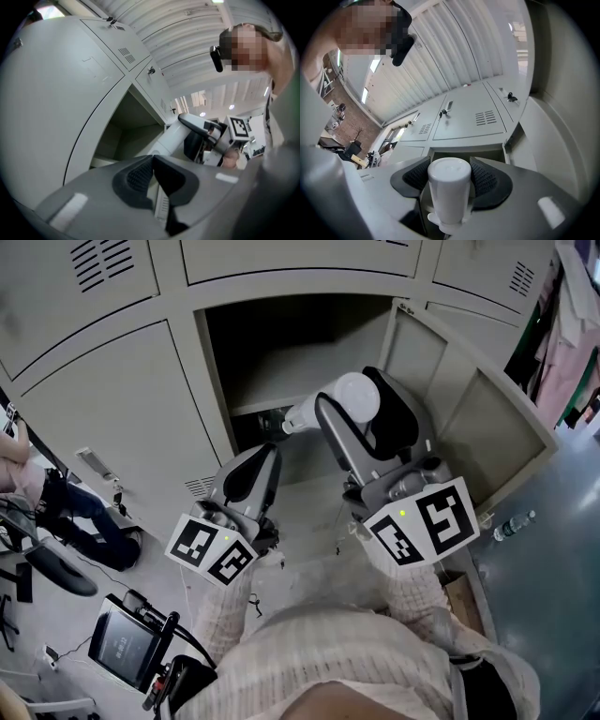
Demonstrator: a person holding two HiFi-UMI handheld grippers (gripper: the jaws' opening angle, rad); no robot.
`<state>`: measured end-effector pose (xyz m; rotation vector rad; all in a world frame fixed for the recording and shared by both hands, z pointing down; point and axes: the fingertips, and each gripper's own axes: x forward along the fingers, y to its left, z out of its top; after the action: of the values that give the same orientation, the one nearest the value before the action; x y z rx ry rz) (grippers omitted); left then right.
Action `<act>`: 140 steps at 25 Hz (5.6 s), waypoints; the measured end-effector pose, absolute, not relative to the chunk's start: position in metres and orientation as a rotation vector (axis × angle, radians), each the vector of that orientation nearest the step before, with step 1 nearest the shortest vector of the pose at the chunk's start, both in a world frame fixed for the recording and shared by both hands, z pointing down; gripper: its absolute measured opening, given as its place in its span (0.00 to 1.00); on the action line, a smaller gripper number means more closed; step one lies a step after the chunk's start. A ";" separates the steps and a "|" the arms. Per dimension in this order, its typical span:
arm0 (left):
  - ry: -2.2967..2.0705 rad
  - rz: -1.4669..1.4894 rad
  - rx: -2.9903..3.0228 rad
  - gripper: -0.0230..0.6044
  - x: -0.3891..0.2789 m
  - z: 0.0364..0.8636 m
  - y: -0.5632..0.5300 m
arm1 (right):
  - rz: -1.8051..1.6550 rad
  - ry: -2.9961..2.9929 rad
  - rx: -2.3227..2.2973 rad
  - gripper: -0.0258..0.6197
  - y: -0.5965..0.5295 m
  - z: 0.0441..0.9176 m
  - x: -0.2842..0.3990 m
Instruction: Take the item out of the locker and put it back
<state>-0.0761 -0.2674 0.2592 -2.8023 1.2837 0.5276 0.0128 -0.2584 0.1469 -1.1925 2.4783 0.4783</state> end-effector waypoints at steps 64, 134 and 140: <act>1.317 0.502 -2.841 0.04 -0.096 0.281 -0.313 | 0.381 2.809 -1.436 0.46 -0.409 0.217 -0.048; 1.399 0.269 -3.004 0.04 -0.065 0.360 -0.253 | -0.018 2.753 -1.030 0.03 -0.246 0.329 -0.027; 1.391 0.275 -2.996 0.04 -0.067 0.356 -0.249 | 0.016 2.726 -1.095 0.03 -0.245 0.327 -0.021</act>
<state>-0.0666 -0.2493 0.3562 -2.9959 1.3911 0.2748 -0.0206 -0.2450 0.3275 -1.0946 2.7256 0.0157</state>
